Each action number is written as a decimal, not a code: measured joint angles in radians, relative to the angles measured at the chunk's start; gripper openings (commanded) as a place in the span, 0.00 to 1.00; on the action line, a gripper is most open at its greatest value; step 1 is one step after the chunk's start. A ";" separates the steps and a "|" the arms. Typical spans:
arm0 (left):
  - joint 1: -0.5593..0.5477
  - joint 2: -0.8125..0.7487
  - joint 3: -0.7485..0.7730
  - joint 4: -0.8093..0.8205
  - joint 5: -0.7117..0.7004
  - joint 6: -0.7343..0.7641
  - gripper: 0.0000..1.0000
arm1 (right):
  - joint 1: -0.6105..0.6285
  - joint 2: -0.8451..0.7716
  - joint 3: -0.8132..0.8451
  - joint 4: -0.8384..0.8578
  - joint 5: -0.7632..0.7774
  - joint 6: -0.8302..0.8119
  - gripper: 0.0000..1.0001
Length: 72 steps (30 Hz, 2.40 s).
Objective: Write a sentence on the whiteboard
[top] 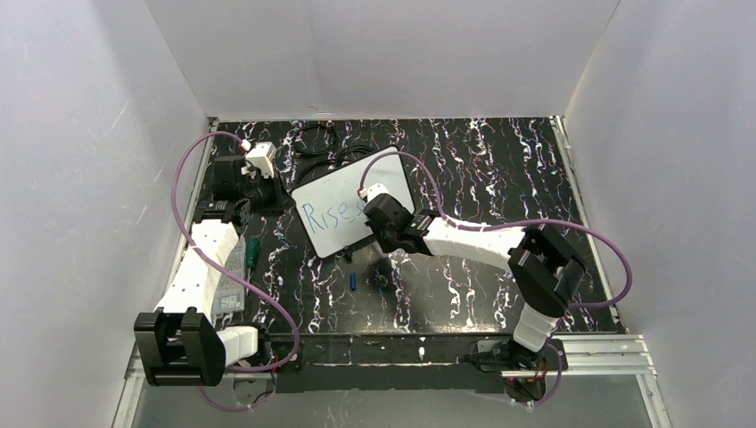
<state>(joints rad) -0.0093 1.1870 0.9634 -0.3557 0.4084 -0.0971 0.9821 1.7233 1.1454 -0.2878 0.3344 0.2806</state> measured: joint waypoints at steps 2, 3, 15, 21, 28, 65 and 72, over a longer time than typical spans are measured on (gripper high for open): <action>0.000 0.000 0.000 0.000 0.000 0.000 0.00 | 0.000 0.000 0.011 0.001 0.005 -0.003 0.01; 0.000 0.000 0.000 0.000 0.000 0.000 0.00 | 0.000 0.000 0.013 0.002 0.006 -0.004 0.01; 0.000 0.000 0.000 0.000 0.000 0.000 0.00 | -0.001 0.002 0.024 -0.002 0.037 -0.007 0.01; 0.000 0.000 0.000 0.000 0.000 0.000 0.00 | -0.006 0.002 0.025 -0.004 0.042 -0.003 0.01; 0.000 0.000 0.000 0.000 0.000 0.000 0.00 | -0.008 0.004 0.025 -0.010 0.049 0.006 0.01; 0.000 -0.002 0.000 -0.002 0.000 0.000 0.00 | -0.024 -0.072 -0.008 -0.018 0.024 0.004 0.01; 0.000 -0.002 0.000 -0.002 0.000 0.000 0.00 | -0.040 -0.043 0.013 -0.017 0.027 0.000 0.01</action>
<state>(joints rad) -0.0093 1.1854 0.9630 -0.3576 0.4084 -0.0971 0.9421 1.6798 1.1587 -0.3046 0.3618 0.2806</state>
